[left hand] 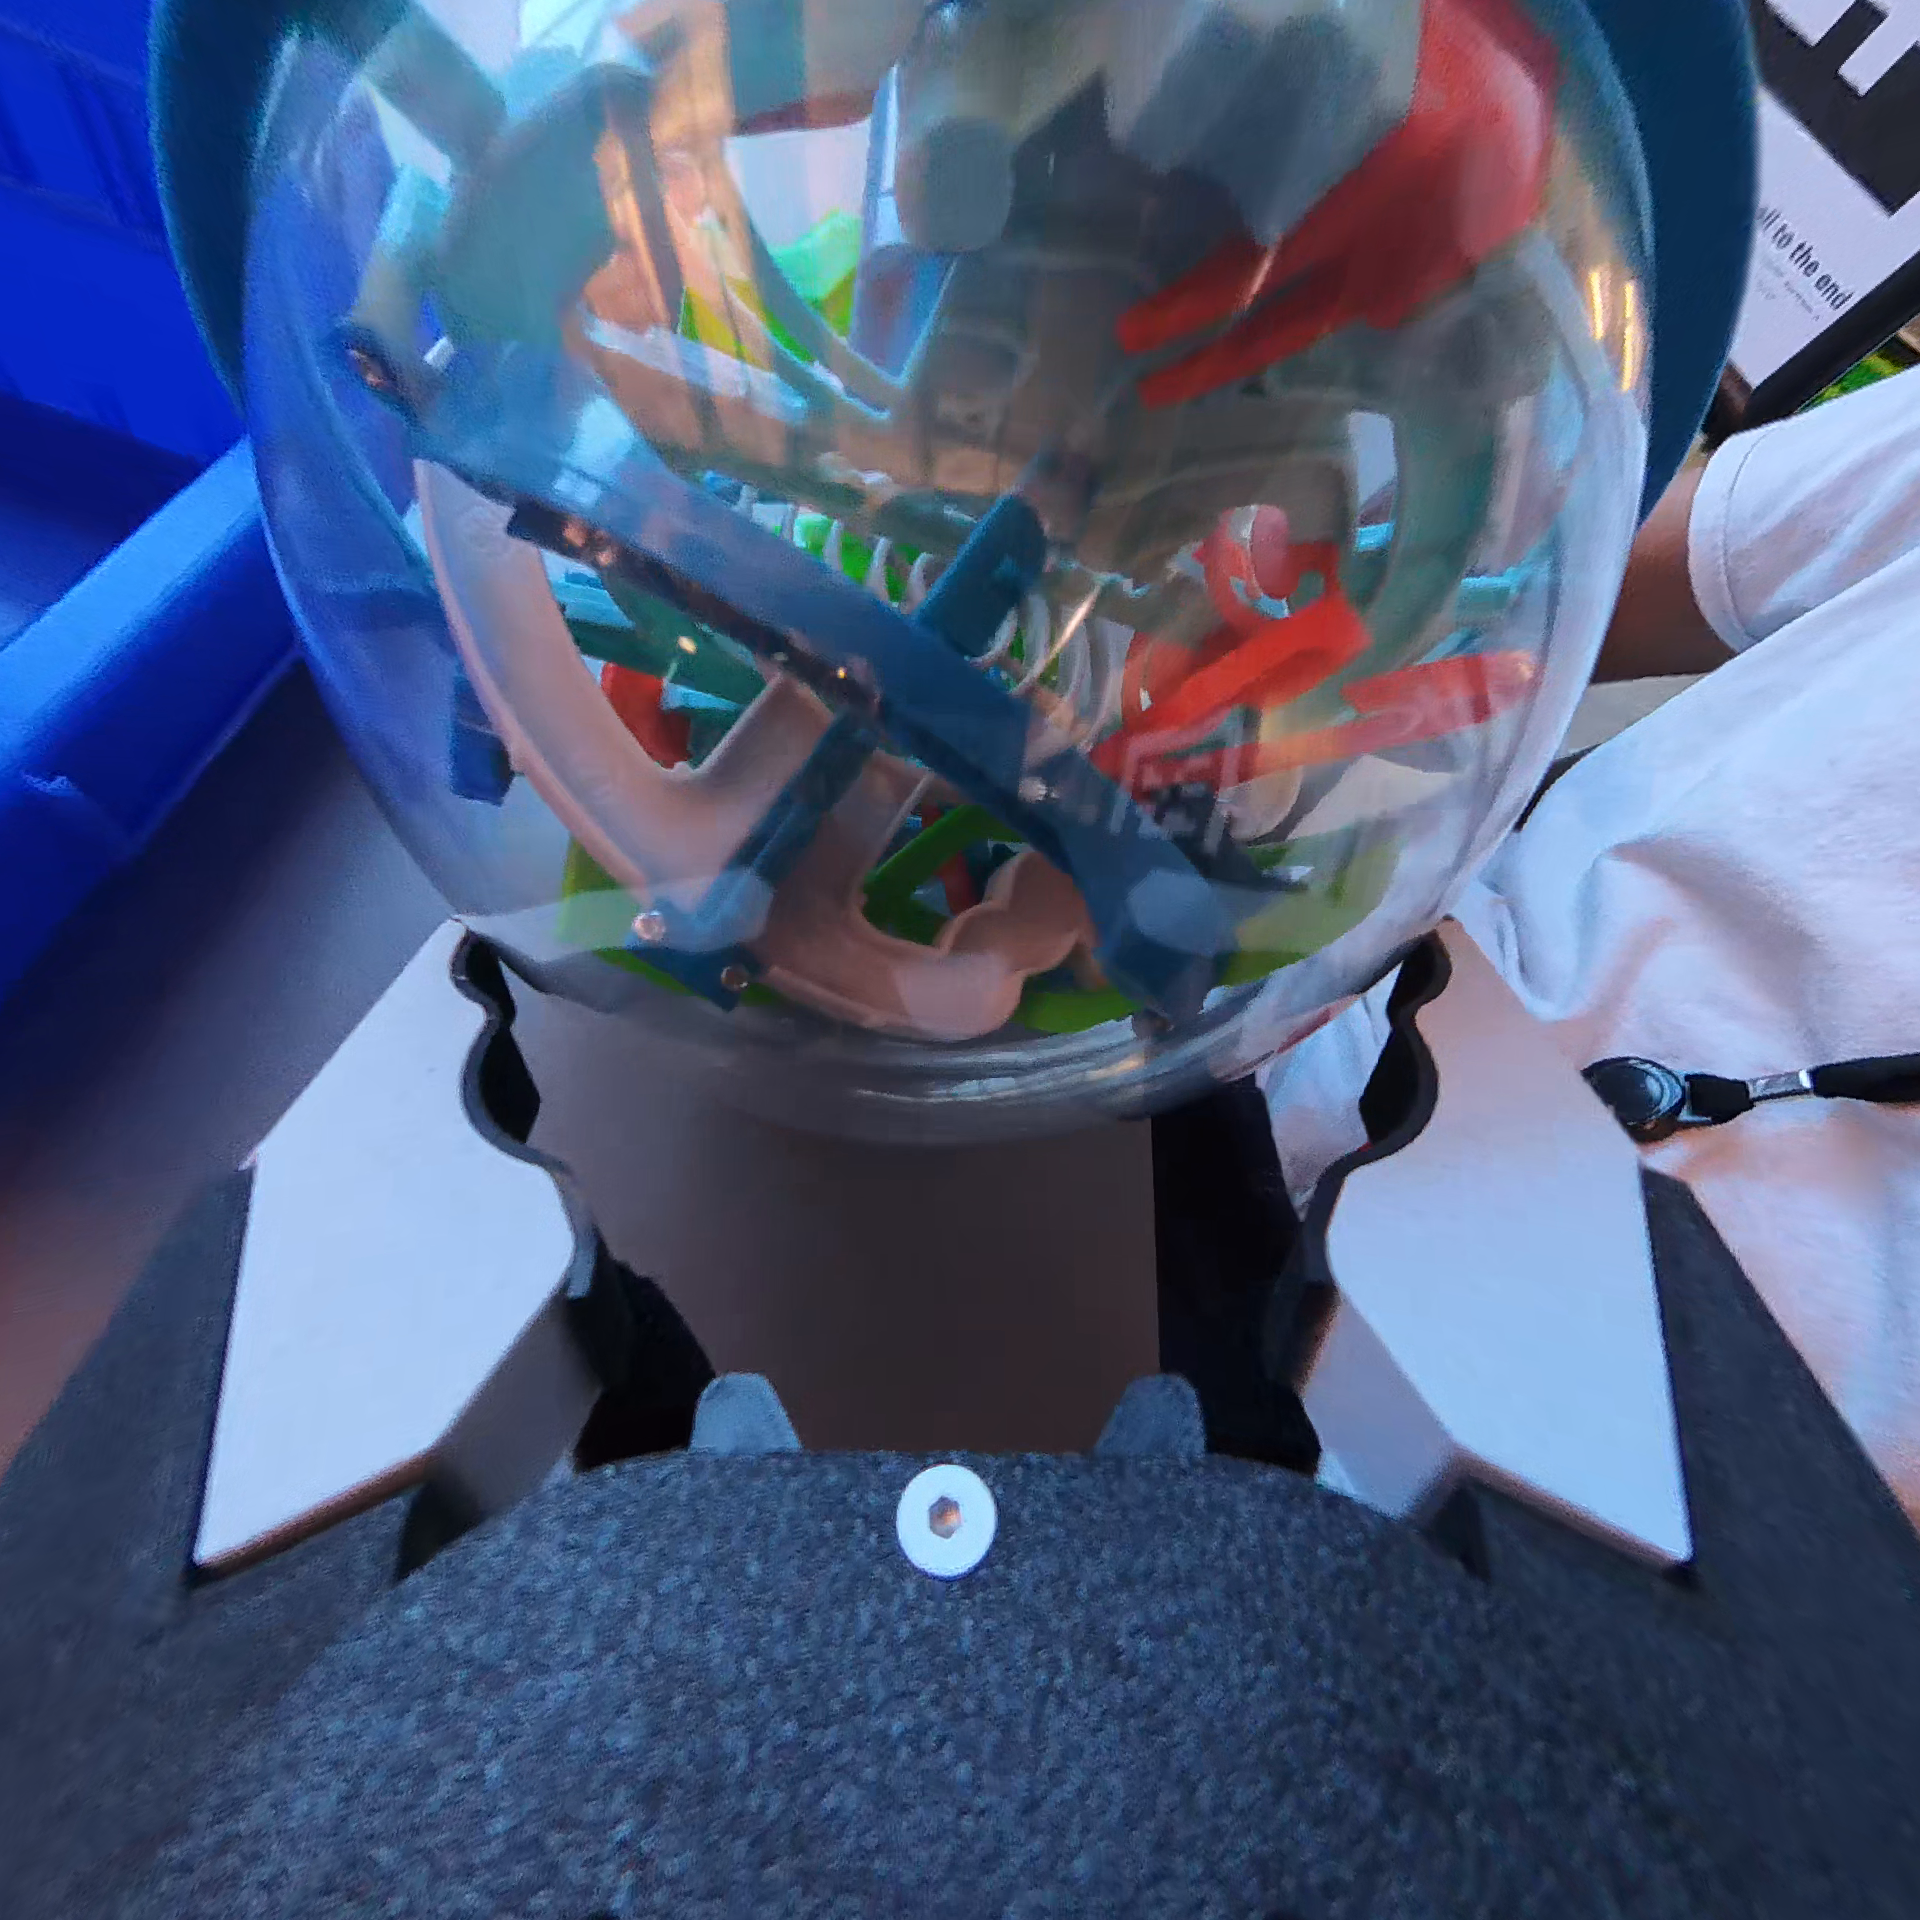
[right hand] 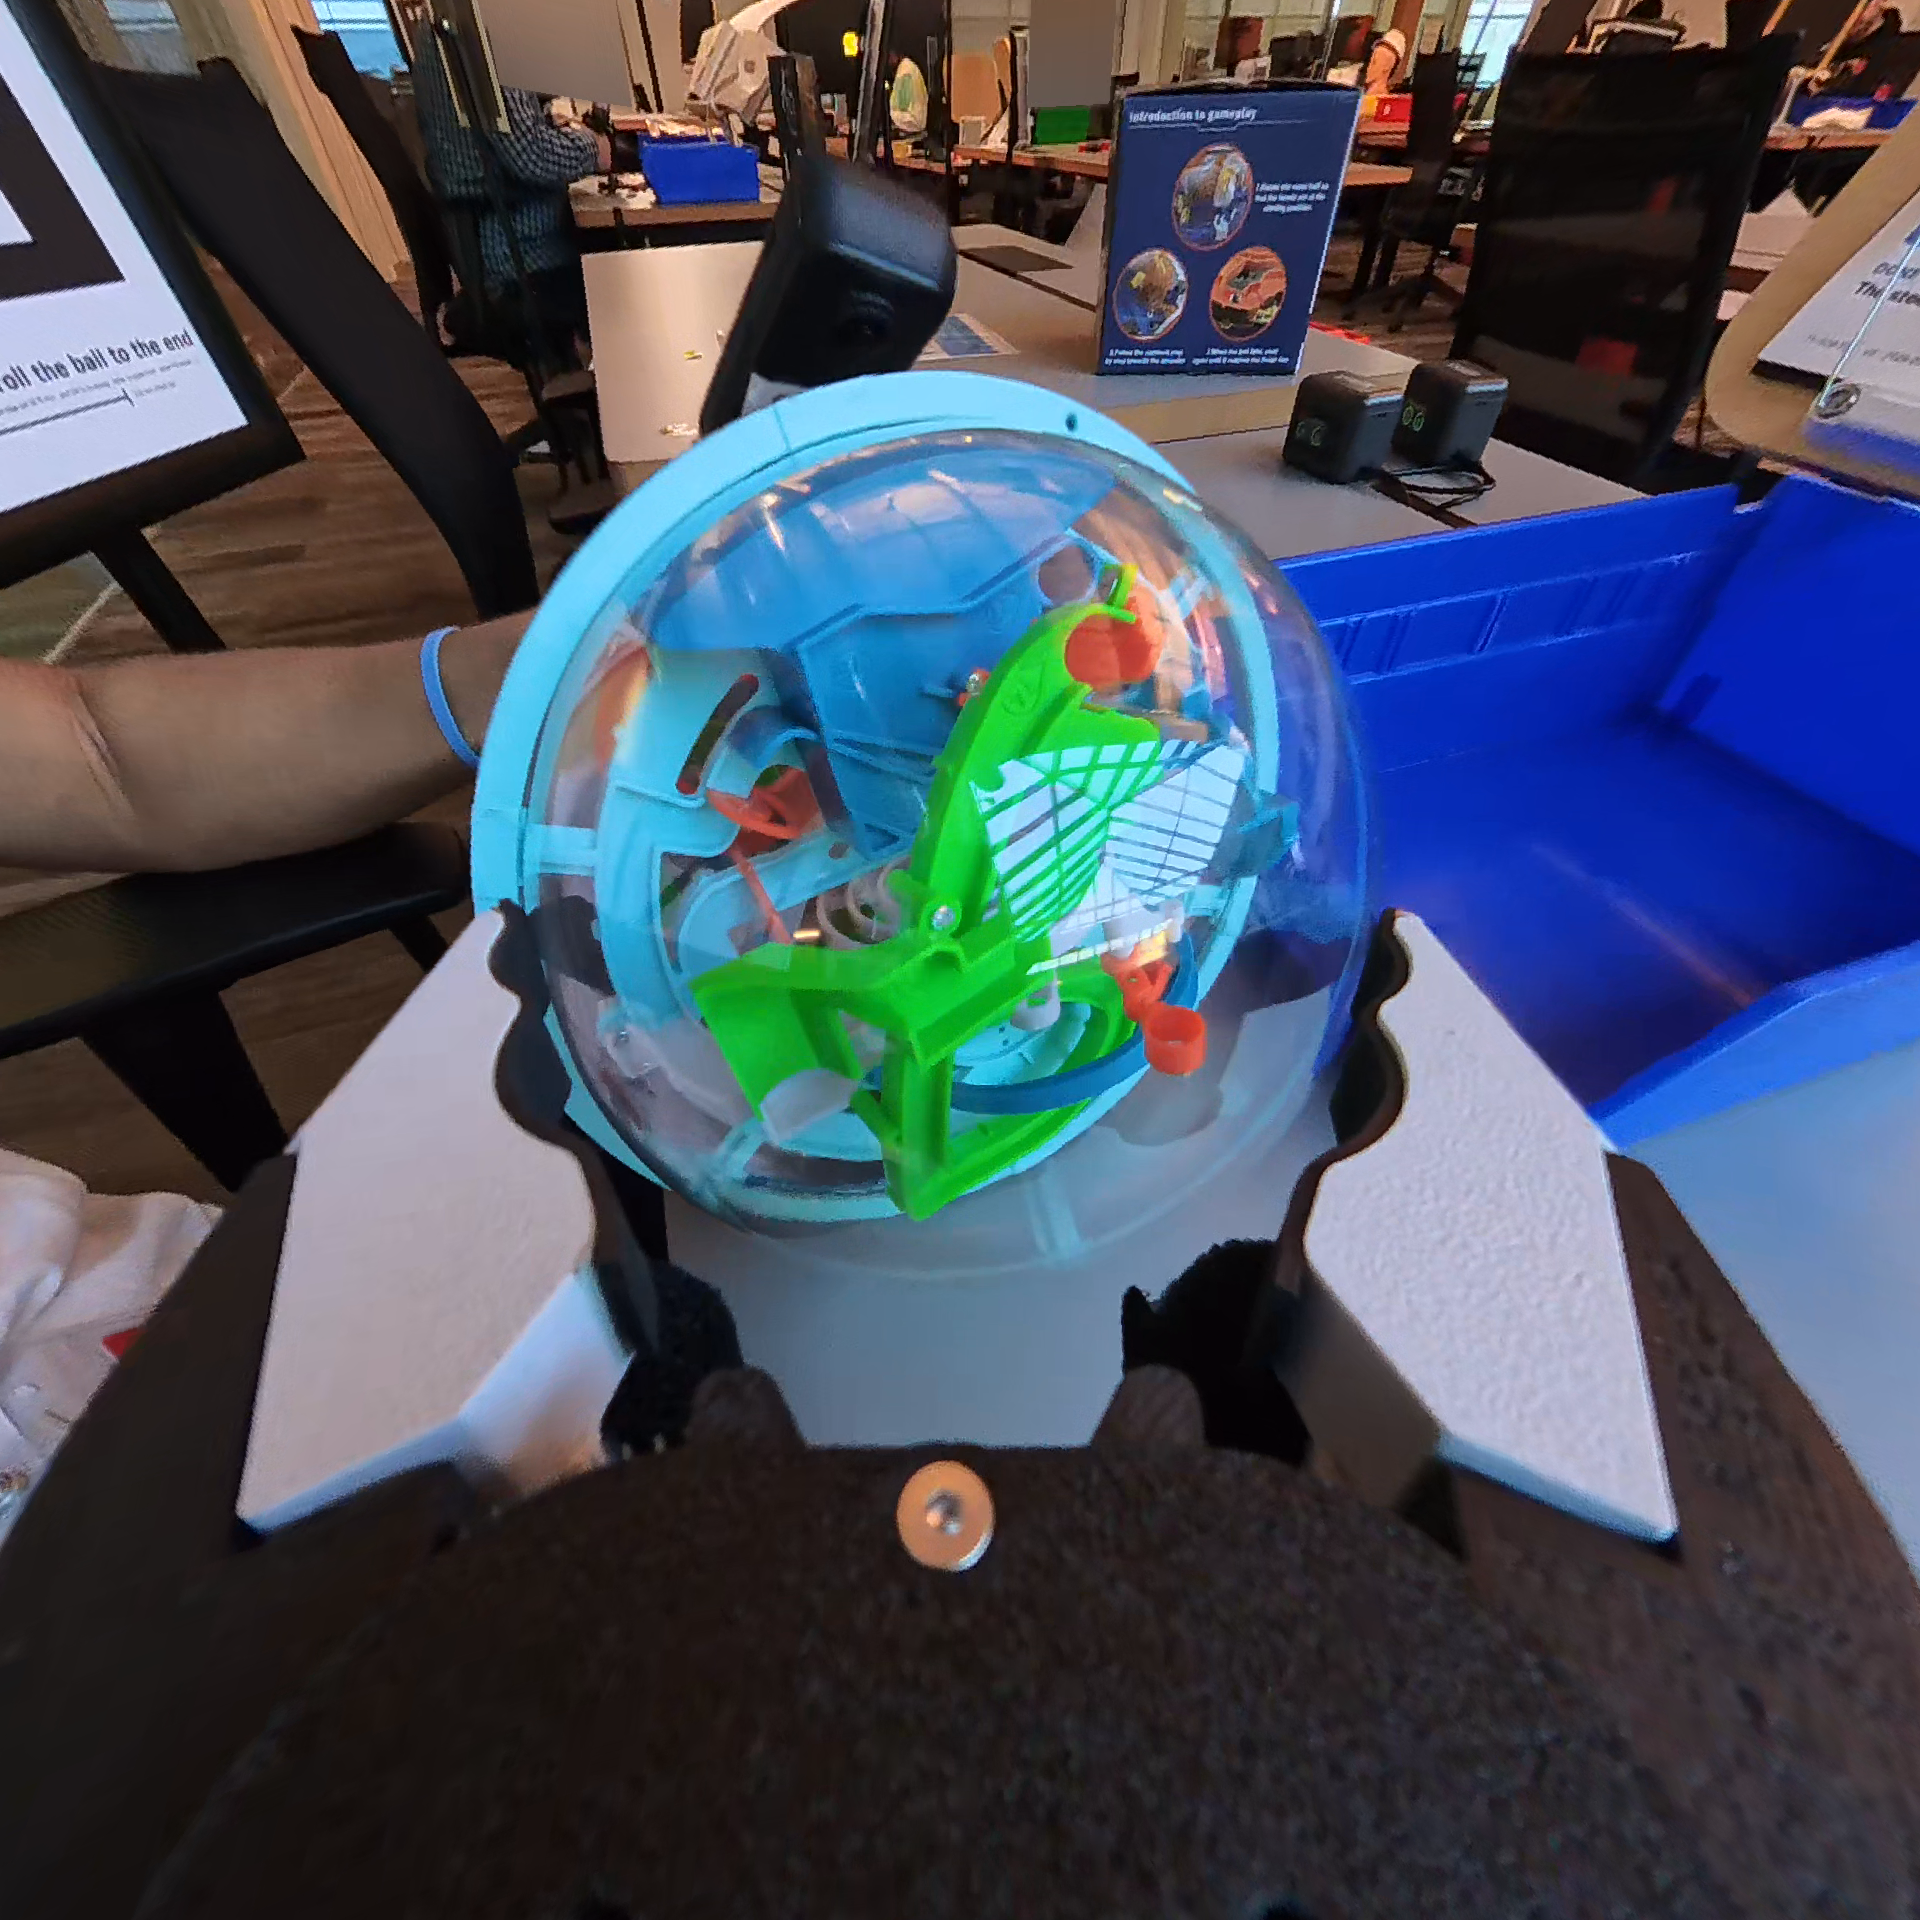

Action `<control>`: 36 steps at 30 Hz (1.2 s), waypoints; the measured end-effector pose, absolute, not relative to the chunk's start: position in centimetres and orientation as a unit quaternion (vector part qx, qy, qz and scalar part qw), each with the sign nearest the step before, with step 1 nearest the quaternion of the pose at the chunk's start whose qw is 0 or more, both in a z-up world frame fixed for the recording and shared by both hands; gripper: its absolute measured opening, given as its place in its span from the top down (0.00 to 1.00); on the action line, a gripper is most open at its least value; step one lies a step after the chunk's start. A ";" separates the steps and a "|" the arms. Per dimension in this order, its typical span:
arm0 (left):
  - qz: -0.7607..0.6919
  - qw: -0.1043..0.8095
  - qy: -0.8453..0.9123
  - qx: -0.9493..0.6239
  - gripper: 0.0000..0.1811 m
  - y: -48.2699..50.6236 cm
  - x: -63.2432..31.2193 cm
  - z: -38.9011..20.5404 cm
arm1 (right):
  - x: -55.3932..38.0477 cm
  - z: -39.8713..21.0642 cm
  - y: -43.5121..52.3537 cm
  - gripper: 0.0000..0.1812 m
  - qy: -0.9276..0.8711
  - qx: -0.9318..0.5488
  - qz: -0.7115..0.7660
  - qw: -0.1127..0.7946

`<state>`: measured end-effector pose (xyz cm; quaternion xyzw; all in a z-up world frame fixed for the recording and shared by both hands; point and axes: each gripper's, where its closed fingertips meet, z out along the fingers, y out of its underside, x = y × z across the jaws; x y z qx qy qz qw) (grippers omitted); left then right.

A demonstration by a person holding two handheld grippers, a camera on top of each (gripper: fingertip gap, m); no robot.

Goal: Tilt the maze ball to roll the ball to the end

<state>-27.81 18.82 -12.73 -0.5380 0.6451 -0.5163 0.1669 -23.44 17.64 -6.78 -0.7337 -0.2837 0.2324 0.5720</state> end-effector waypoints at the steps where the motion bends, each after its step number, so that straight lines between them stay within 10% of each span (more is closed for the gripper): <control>1: -0.521 0.164 0.641 -0.539 0.12 18.9 -27.8 -12.7 | -23.4 -6.7 17.8 0.18 -0.280 -0.733 0.236 0.574; 15: -0.472 0.156 0.680 -0.540 0.15 18.5 -28.1 -14.8 | -22.7 -6.5 17.9 0.19 -0.287 -0.738 0.243 0.560; 23: -0.379 0.325 0.716 -0.488 0.13 21.8 -28.0 -6.2 | -22.7 -6.4 18.5 0.19 -0.301 -0.734 0.270 0.547; 36: -0.388 0.215 0.705 -0.553 0.13 22.8 -27.6 -9.8 | -20.2 -8.3 17.4 0.21 -0.308 -0.721 0.264 0.561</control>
